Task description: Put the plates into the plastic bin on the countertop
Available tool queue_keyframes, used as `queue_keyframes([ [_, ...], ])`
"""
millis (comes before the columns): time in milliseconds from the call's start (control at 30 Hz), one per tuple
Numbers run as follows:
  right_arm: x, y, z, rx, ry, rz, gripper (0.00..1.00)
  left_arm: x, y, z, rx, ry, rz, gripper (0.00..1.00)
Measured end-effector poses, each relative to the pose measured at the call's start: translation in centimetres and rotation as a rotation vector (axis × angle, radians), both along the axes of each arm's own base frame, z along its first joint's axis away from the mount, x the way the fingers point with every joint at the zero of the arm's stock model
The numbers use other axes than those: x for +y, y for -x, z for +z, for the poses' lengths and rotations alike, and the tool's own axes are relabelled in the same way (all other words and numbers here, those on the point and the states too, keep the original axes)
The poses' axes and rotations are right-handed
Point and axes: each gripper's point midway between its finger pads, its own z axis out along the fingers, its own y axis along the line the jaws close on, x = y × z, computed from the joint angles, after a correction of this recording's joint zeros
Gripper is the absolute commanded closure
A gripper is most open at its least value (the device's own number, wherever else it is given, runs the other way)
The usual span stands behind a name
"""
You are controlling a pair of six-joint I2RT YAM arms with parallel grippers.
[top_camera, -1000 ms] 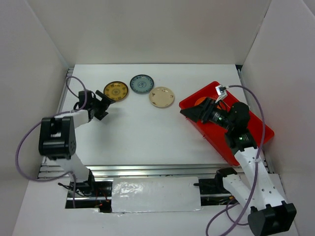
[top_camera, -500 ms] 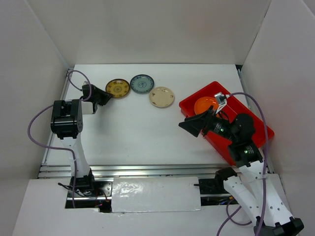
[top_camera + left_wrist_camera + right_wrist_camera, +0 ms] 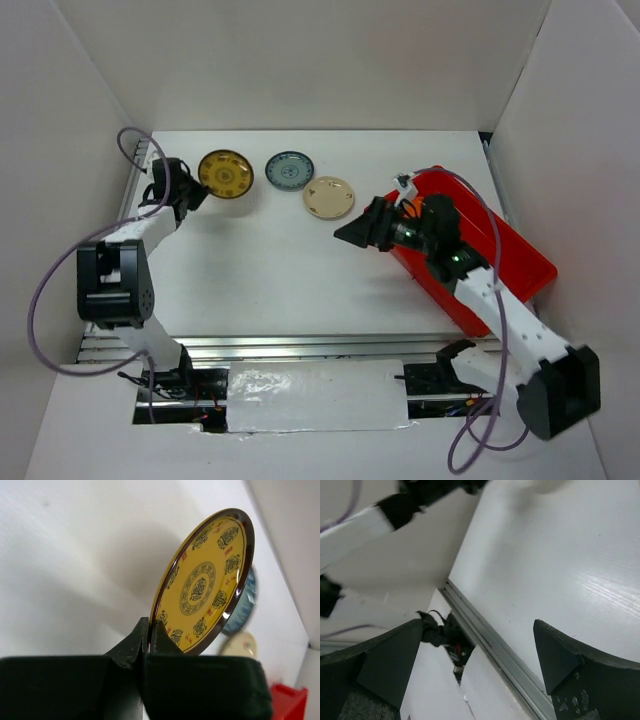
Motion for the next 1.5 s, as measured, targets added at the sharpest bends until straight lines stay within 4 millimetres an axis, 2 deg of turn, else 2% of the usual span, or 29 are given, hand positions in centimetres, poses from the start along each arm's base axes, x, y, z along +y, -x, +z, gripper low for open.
queue_keyframes([
  [67,1.4,-2.1,-1.9,0.057,0.041,0.000,0.00,-1.3,1.1,4.2,-0.059,-0.045,-0.048,1.00],
  [133,2.9,-4.5,-3.6,0.093,0.076,0.004,0.00,-3.8,2.7,7.5,-0.121,-0.071,-0.128,1.00],
  [200,4.3,-6.8,-4.5,0.097,0.096,0.020,0.00,-6.7,5.0,9.5,-0.165,-0.074,-0.227,1.00],
  [233,4.9,-7.9,-4.8,0.085,0.100,0.028,0.00,-8.1,6.2,9.8,-0.171,-0.064,-0.279,1.00],
  [300,5.9,-9.6,-4.9,0.051,0.098,0.047,0.00,-10.3,8.6,9.3,-0.146,-0.046,-0.380,1.00],
  [433,7.3,-11.6,-5.4,0.003,0.087,0.088,0.01,-12.2,11.7,6.5,-0.041,0.008,-0.518,1.00],
  [500,7.8,-12.4,-5.9,-0.004,0.088,0.099,0.03,-13.0,12.8,6.0,-0.010,0.044,-0.568,1.00],
  [567,8.2,-12.9,-6.7,-0.005,0.086,0.112,0.10,-14.0,13.4,6.2,-0.010,0.076,-0.617,1.00],
  [600,8.4,-13.0,-7.2,-0.002,0.085,0.119,0.14,-14.4,13.6,6.4,-0.014,0.088,-0.637,1.00],
  [633,8.5,-13.1,-7.7,0.003,0.085,0.127,0.28,-14.8,13.8,6.5,-0.018,0.098,-0.652,1.00],
  [700,8.7,-13.1,-8.6,0.020,0.085,0.140,0.48,-15.6,14.2,6.9,-0.029,0.126,-0.692,1.00],
  [733,8.8,-13.2,-8.8,0.016,0.083,0.146,0.82,-15.9,14.3,7.1,-0.034,0.137,-0.707,1.00],
  [767,8.9,-13.2,-8.9,0.011,0.082,0.154,0.99,-16.3,14.4,7.3,-0.040,0.147,-0.723,1.00],
  [800,9.0,-13.2,-8.9,0.013,0.075,0.157,1.00,-16.5,14.4,7.3,-0.046,0.148,-0.733,1.00],
  [833,8.9,-13.4,-8.9,0.018,0.074,0.143,1.00,-16.7,14.4,7.1,-0.045,0.153,-0.745,0.74],
  [867,8.7,-13.6,-9.1,0.021,0.079,0.129,1.00,-16.8,14.3,7.1,-0.049,0.154,-0.750,0.53],
  [900,8.5,-13.8,-9.0,0.021,0.080,0.118,1.00,-16.8,14.1,7.0,-0.051,0.154,-0.750,0.02],
  [1000,6.5,-14.4,-8.9,0.043,0.099,-0.013,1.00,-16.3,13.6,5.8,-0.012,0.138,-0.700,0.01],
  [1067,3.0,-15.0,-8.5,0.096,0.095,-0.171,1.00,-15.5,12.7,5.1,0.008,0.106,-0.631,0.01],
  [1100,0.5,-15.5,-8.2,0.120,0.085,-0.263,1.00,-15.0,12.1,4.8,0.012,0.084,-0.599,0.01],
  [1167,-5.7,-16.9,-7.5,0.159,0.055,-0.469,1.00,-14.2,10.4,4.5,0.004,0.044,-0.547,0.01],
  [1267,-15.3,-18.3,-7.3,0.200,0.025,-0.772,1.00,-13.8,6.0,4.1,-0.033,-0.001,-0.497,0.01],
  [1333,-20.6,-17.9,-8.4,0.242,0.023,-0.941,1.00,-14.0,2.5,3.3,-0.064,-0.016,-0.483,0.01],
  [1400,-23.2,-16.9,-10.0,0.298,0.033,-1.022,1.00,-14.2,-0.5,1.5,-0.064,-0.021,-0.477,0.01],
  [1500,-25.4,-15.9,-12.2,0.377,0.058,-1.076,1.00,-14.6,-4.0,-1.5,-0.038,-0.022,-0.473,0.01],
])
